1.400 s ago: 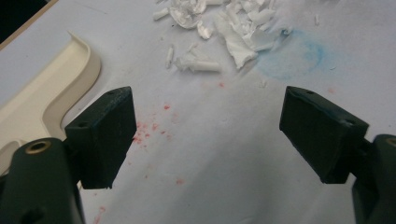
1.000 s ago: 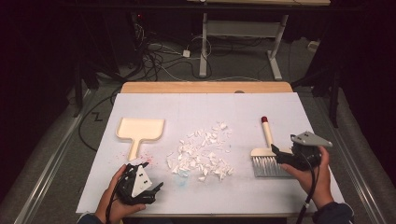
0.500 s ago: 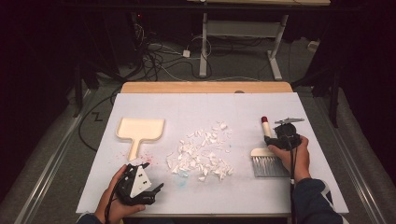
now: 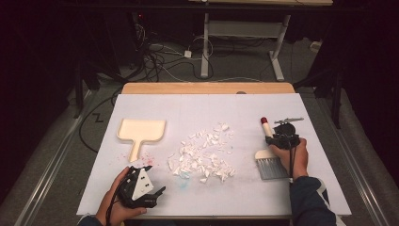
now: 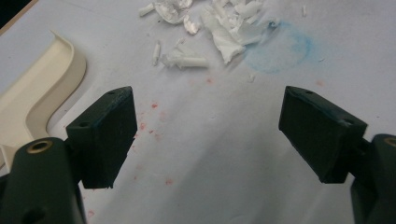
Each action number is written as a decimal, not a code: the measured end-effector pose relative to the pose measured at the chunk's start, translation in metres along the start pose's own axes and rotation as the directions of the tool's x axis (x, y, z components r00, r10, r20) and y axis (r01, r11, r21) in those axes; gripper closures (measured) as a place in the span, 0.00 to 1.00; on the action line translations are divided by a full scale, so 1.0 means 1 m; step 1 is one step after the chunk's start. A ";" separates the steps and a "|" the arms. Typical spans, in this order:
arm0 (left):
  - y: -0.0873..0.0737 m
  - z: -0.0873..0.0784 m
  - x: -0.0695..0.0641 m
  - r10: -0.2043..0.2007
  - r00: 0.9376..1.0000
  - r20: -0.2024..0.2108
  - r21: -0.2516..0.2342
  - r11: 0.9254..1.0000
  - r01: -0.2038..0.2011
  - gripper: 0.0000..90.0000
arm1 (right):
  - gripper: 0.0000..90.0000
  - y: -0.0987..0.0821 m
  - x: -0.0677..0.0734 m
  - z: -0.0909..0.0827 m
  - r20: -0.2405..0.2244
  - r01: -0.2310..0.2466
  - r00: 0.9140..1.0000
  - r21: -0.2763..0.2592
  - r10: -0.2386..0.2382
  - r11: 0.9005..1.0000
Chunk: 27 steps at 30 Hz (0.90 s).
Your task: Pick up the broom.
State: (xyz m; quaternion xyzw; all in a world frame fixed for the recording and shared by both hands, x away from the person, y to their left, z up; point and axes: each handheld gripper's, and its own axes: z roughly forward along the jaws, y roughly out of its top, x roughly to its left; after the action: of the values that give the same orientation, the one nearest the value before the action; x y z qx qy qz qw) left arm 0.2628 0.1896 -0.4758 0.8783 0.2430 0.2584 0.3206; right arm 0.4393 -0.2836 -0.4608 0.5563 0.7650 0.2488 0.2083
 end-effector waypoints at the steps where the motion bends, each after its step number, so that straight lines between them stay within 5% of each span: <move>1: 0.000 0.000 0.000 0.000 1.000 0.000 0.000 1.000 0.000 0.20 | 0.79 0.000 0.000 0.000 -0.004 0.001 1.000 -0.002 -0.001 1.000; 9: 0.000 0.000 0.000 0.001 1.000 0.006 0.004 1.000 -0.001 0.20 | 0.79 0.000 -0.001 0.000 -0.014 0.018 1.000 -0.007 -0.018 1.000; 17: -0.001 -0.001 0.000 0.001 1.000 0.006 0.009 1.000 -0.001 0.20 | 0.79 -0.003 -0.009 -0.011 -0.027 0.015 0.999 -0.079 -0.017 0.997; 23: -0.002 -0.002 -0.001 0.000 1.000 0.006 0.010 1.000 0.000 0.20 | 0.79 -0.008 -0.010 -0.031 -0.031 0.045 0.998 -0.174 -0.051 0.984; 27: -0.001 -0.002 -0.001 -0.004 1.000 0.005 0.010 1.000 0.004 0.21 | 0.79 -0.011 -0.006 -0.044 -0.021 0.092 0.995 -0.240 -0.100 0.966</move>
State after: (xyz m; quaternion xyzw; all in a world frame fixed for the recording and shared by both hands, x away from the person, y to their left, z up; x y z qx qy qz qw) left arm 0.2607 0.1906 -0.4758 0.8800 0.2451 0.2544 0.3175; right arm 0.4065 -0.2991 -0.4324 0.4852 0.7590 0.3376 0.2729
